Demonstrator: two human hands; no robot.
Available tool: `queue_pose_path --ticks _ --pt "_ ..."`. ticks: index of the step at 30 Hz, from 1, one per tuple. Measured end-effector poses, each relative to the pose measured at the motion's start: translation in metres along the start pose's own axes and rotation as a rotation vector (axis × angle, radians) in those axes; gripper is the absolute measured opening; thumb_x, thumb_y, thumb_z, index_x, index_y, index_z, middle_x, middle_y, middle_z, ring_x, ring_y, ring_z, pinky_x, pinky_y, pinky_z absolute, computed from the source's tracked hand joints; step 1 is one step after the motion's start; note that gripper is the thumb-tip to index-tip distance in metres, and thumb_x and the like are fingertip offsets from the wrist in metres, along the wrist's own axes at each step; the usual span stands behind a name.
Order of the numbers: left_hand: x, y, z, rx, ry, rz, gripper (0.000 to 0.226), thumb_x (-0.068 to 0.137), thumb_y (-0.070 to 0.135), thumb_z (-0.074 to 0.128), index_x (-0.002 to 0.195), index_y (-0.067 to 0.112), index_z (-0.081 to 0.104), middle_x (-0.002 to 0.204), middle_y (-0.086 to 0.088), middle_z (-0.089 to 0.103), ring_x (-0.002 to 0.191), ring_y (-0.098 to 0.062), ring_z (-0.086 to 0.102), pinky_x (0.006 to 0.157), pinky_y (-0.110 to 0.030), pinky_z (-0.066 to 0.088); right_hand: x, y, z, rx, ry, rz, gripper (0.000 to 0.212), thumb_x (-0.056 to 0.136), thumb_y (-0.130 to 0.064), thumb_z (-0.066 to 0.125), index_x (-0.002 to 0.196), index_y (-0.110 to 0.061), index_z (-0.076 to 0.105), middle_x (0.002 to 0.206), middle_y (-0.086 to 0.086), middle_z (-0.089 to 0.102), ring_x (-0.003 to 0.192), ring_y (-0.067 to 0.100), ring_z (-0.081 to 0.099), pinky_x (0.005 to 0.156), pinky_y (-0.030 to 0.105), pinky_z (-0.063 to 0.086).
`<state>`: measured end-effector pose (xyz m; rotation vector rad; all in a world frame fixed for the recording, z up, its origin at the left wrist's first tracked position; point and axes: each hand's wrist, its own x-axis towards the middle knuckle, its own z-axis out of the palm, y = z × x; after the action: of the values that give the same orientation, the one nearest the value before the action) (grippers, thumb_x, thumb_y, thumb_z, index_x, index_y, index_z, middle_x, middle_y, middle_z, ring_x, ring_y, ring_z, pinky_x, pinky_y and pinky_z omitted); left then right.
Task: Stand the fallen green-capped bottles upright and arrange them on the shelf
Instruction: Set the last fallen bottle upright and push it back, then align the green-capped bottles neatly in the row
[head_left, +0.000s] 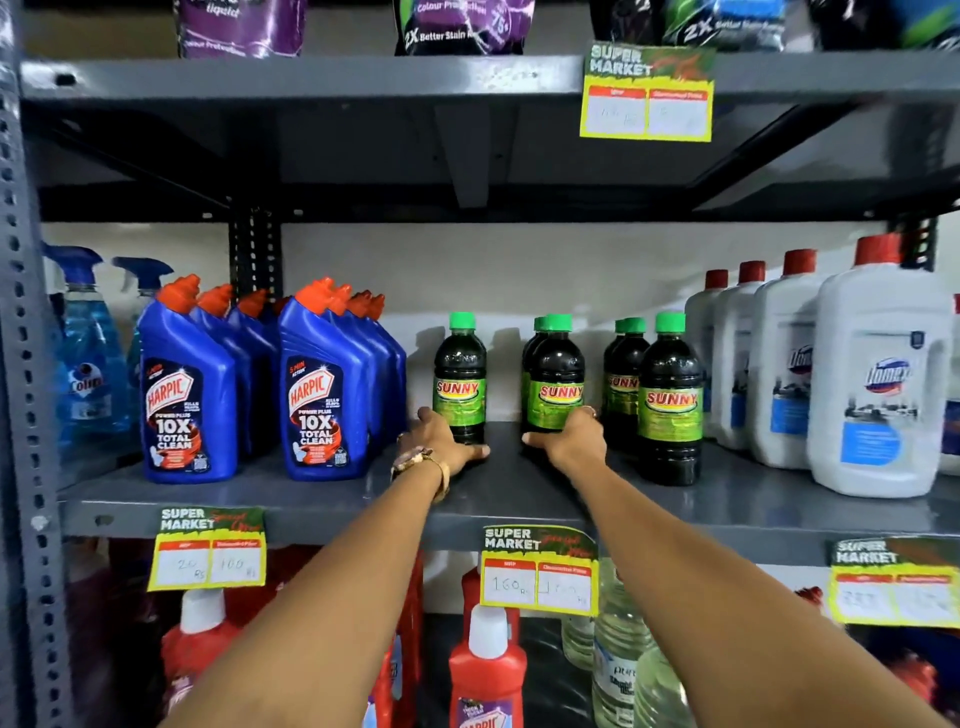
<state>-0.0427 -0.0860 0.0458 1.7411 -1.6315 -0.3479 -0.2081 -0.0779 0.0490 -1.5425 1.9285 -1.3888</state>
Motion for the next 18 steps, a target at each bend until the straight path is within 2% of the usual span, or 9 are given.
queue_pose_path --ticks 4,8,18 --pt "0.009 0.008 0.006 0.044 0.008 -0.006 0.095 0.071 0.048 0.076 0.136 0.002 0.026 0.139 -0.022 0.046 0.125 -0.038 0.048 0.103 -0.044 0.042 0.004 0.000 0.008 -0.052 0.001 -0.071 0.071 0.075 -0.034 0.080 0.125 0.002 0.044 0.128 0.020 0.058 0.120 0.037 0.057 0.092 0.038 0.048" --pt "0.012 0.008 0.014 0.086 0.072 0.018 0.084 0.072 0.050 0.074 0.129 0.002 0.035 0.131 -0.019 0.053 0.119 -0.037 0.053 0.098 -0.044 0.046 0.007 0.002 0.011 -0.033 -0.007 -0.088 0.074 0.073 -0.034 0.082 0.125 0.001 0.042 0.130 0.021 0.057 0.121 0.038 0.056 0.096 0.042 0.048" --pt "0.012 0.004 0.015 0.110 0.089 0.015 0.082 0.075 0.050 0.072 0.131 0.002 0.034 0.129 -0.019 0.053 0.117 -0.037 0.053 0.094 -0.043 0.047 0.010 0.008 0.012 -0.087 0.044 -0.081 0.079 0.073 -0.036 0.082 0.128 0.002 0.039 0.132 0.021 0.055 0.123 0.039 0.054 0.096 0.042 0.048"
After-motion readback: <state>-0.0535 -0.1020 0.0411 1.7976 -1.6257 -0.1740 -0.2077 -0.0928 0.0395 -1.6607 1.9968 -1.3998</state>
